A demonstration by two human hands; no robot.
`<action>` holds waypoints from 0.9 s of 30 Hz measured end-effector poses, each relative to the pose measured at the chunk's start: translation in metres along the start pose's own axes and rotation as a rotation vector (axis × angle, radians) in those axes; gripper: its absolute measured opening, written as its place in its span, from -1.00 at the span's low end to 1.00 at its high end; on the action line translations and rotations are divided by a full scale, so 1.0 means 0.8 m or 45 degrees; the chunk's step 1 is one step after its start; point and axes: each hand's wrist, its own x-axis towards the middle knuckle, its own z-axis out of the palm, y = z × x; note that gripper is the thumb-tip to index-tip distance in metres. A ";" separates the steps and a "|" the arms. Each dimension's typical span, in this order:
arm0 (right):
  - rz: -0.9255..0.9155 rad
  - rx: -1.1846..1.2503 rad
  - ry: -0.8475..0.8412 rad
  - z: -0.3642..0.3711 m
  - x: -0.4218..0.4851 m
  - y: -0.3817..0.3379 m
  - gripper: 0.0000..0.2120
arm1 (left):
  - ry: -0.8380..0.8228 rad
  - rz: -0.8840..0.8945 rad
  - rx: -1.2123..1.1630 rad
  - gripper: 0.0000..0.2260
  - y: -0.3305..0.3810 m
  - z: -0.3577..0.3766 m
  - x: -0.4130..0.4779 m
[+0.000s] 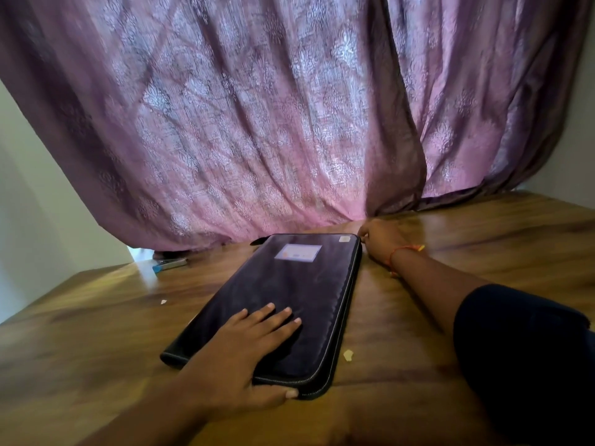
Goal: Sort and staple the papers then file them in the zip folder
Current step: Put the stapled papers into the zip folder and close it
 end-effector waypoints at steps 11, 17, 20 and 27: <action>-0.058 0.104 -0.123 0.007 0.037 0.006 -0.86 | -0.045 -0.035 0.044 -0.24 0.000 -0.004 0.018; -0.041 0.090 -0.127 0.002 0.043 0.013 -0.88 | -0.079 -0.103 0.040 -0.21 0.014 -0.011 0.026; -0.049 0.083 -0.126 -0.002 0.040 0.016 -0.89 | -0.066 -0.110 0.036 -0.20 0.012 -0.009 0.031; -0.121 0.023 -0.097 -0.012 0.030 0.018 -0.89 | -0.022 -0.102 -0.007 -0.25 0.003 -0.007 0.031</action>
